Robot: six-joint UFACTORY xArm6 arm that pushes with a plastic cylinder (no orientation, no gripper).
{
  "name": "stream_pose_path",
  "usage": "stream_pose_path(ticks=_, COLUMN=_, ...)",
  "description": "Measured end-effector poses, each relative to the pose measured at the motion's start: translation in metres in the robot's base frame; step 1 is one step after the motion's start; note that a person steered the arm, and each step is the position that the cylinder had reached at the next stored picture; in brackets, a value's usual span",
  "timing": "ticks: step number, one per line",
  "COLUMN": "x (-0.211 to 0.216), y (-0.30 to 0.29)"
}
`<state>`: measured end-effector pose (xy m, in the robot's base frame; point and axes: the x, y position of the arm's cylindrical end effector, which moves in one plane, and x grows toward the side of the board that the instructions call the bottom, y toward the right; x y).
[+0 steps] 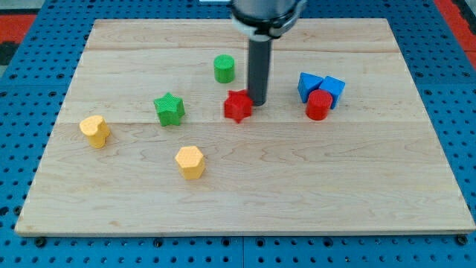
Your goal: Place your arm at the right side of the red star
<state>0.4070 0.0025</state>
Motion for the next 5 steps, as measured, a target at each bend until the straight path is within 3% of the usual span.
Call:
stream_pose_path(ticks=1, x=0.0, y=-0.101)
stream_pose_path(ticks=3, x=0.015, y=-0.085)
stream_pose_path(ticks=4, x=0.009, y=-0.049)
stream_pose_path(ticks=5, x=0.011, y=-0.058)
